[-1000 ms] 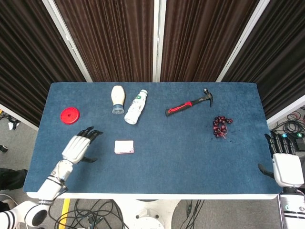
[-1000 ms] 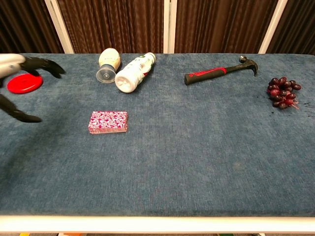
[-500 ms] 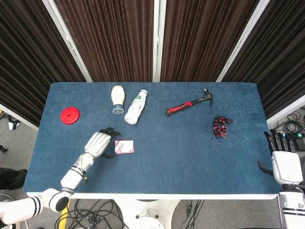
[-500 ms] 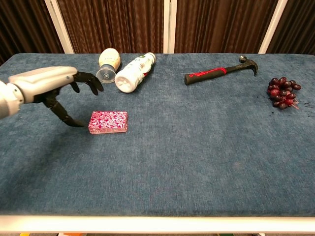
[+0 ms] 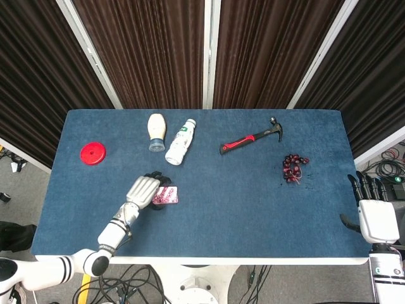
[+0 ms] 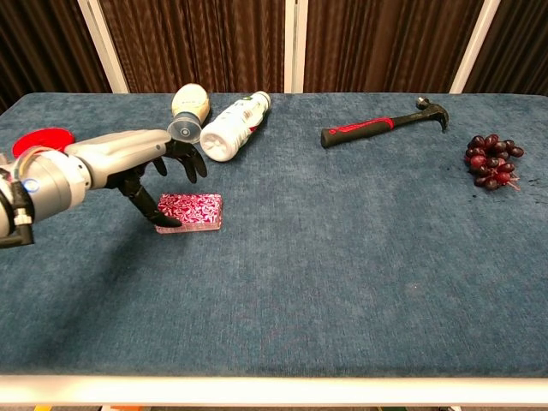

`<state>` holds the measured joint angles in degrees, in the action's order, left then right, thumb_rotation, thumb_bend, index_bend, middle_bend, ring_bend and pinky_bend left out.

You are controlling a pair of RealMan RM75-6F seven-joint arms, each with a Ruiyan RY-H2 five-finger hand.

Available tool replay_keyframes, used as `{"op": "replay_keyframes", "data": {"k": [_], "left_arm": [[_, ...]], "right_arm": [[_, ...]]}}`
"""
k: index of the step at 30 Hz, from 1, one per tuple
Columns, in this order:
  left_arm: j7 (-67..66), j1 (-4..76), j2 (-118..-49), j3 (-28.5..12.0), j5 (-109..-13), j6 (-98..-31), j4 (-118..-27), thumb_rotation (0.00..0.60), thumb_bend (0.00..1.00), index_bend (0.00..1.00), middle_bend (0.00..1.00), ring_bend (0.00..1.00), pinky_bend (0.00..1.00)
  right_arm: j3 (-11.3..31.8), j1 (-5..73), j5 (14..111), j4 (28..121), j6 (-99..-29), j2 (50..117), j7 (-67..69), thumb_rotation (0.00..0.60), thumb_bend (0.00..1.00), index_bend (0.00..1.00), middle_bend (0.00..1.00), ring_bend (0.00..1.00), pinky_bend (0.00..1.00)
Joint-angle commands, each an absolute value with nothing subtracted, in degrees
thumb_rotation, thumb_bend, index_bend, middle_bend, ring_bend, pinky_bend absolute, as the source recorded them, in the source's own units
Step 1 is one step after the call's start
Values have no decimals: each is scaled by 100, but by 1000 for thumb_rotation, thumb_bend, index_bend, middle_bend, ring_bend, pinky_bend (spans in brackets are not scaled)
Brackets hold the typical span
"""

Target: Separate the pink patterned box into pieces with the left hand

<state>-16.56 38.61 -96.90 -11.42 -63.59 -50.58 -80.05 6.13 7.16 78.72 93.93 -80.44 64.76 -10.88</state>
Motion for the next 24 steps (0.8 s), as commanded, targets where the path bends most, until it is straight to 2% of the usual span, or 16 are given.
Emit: {"op": "replay_keyframes", "data": {"k": [1,24], "left_arm": [[-1753,3922,-9824,-1187,-6238,-5141,-7953,600,148,292,312,148,278],[-2285,4121,-10132,-1008,-5737,-5188,-7543,600,152,296,323,148,278]], "right_arm": [[611,714,7862,9373,-8040,6483,-1072,600,115,0,0,0,0],[613,732,7776,9240,-7978,6519,-949,600,115,0,0,0,0]]}}
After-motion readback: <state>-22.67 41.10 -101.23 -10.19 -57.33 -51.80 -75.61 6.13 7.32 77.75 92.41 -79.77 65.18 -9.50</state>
